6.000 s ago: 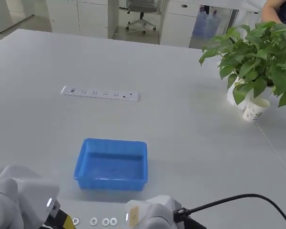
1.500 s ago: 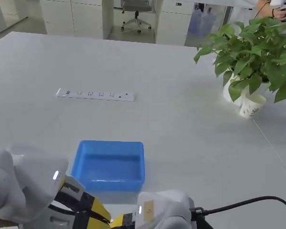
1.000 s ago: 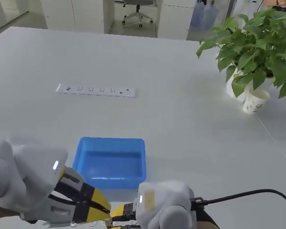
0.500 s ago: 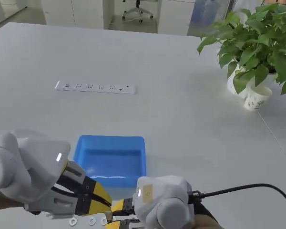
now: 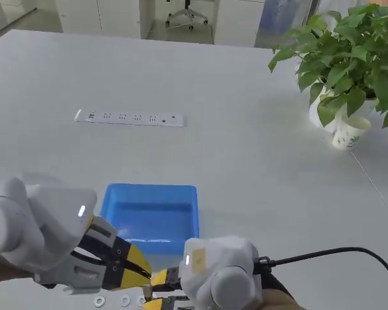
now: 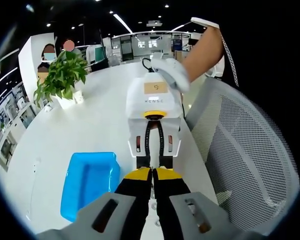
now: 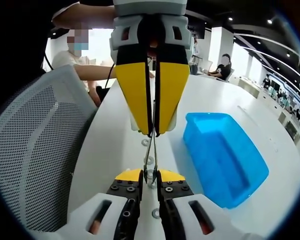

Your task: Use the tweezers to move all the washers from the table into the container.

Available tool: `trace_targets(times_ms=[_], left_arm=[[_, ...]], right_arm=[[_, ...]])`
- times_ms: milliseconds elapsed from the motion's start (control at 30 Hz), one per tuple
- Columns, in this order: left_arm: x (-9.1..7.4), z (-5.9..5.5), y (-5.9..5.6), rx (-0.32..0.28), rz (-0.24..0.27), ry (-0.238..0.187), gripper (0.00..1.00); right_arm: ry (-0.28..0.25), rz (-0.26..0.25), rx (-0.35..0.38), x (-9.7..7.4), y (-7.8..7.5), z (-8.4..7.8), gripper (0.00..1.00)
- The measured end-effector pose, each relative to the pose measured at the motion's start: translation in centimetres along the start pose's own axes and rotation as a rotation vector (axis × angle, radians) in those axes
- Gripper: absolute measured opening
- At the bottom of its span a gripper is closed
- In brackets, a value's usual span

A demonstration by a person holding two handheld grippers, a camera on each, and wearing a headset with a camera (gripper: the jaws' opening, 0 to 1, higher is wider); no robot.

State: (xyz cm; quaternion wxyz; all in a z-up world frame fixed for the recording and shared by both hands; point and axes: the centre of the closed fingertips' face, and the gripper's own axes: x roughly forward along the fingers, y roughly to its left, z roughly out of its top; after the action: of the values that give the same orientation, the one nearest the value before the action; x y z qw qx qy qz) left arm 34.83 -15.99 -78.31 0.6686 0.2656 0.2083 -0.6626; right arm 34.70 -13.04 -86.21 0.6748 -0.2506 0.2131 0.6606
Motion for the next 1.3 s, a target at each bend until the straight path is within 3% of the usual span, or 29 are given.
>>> trace_targets(times_ms=[800,1300], left_arm=[[0.16,0.06,0.39,-0.034,-0.020,-0.024,0.04],[0.15,0.09,0.33,-0.035,-0.024,-0.023,0.04]], right_arm=[[-0.022,-0.015,0.038,-0.17,-0.35,0.10,0.13],[0.003,-0.024,0.016,-0.03,-0.33,-0.09,0.10]])
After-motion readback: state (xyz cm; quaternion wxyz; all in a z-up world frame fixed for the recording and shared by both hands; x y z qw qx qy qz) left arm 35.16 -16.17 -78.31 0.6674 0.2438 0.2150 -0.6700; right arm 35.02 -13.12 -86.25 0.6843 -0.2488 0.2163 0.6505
